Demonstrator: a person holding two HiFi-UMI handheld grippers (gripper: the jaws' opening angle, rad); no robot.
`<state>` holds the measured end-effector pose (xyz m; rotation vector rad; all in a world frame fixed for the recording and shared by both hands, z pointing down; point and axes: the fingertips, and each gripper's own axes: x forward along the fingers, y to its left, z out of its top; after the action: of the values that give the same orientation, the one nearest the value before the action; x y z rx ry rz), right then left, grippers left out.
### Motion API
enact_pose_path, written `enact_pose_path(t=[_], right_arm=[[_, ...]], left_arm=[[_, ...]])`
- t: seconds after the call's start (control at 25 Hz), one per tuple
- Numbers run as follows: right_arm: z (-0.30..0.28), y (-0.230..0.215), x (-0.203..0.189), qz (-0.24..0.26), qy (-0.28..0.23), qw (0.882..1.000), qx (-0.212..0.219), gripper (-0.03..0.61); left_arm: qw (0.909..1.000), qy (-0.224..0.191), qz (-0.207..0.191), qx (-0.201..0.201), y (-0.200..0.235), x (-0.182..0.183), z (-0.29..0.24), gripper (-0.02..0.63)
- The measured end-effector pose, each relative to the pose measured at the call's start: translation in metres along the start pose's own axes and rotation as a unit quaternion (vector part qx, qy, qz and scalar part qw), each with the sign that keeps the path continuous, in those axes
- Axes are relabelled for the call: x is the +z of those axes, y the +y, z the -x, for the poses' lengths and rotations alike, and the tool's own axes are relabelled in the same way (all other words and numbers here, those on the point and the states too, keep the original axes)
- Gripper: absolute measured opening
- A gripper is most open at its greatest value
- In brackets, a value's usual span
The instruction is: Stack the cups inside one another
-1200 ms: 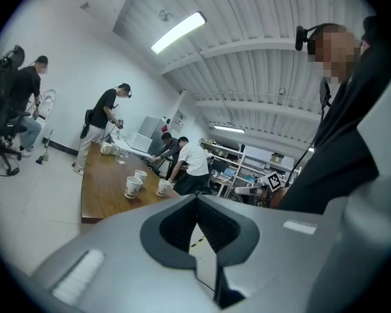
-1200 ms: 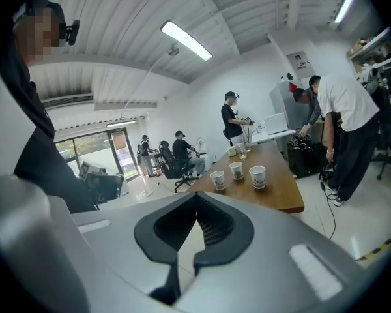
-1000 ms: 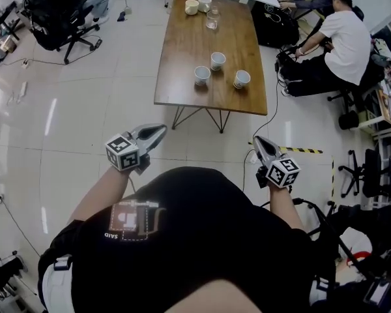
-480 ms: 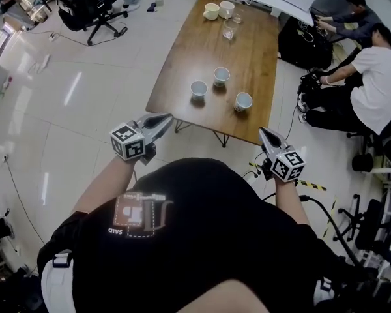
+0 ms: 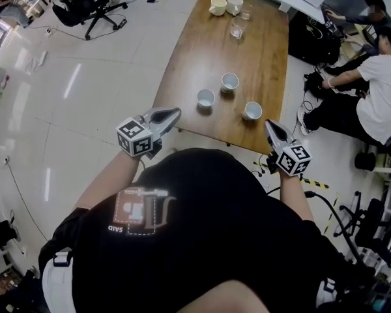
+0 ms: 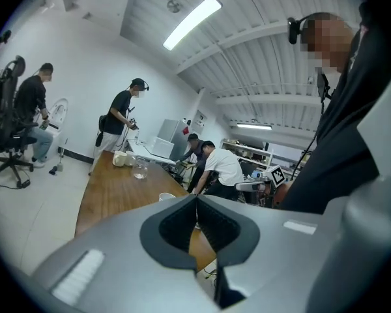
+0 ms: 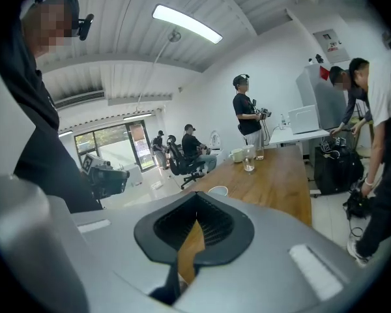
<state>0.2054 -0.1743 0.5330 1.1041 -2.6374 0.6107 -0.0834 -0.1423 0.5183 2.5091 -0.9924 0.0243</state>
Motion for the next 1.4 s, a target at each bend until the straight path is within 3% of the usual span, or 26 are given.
enact_pose_path(t=[0.32,0.6,0.76,0.92,1.04,1.16,1.4], right_arm=[[-0.029,0.000,0.012,-0.034,0.000,0.997,-0.067,0.015],[-0.018,-0.035,0.005,-0.043,0.000,0.997,-0.059,0.015],[-0.008,-0.059,0.004,-0.036,0.007,0.999,-0.027,0.015],[-0.009,-0.075,0.000,-0.036,0.009,0.999,-0.006,0.014],[-0.009,-0.073,-0.001,-0.035,0.008,0.999,-0.003,0.015],[-0.008,-0.065,-0.001,-0.032,0.012,0.999,-0.005,0.015],[0.009,-0.062,-0.002,-0.038,0.013,0.998,-0.038,0.015]], left_arm=[[0.9967,0.046,-0.013,-0.066,0.056,0.009,-0.026,0.005],[0.9955,0.077,-0.024,-0.050,0.058,0.008,-0.070,0.032],[0.9967,0.070,-0.032,-0.024,0.040,0.010,-0.092,0.041],[0.9933,0.102,-0.052,-0.008,0.040,-0.009,-0.104,0.070],[0.9870,0.138,-0.082,-0.005,0.042,-0.019,-0.105,0.104],[0.9772,0.183,-0.108,-0.015,0.047,-0.031,-0.109,0.177],[0.9504,0.265,-0.152,-0.056,0.051,-0.057,-0.129,0.321]])
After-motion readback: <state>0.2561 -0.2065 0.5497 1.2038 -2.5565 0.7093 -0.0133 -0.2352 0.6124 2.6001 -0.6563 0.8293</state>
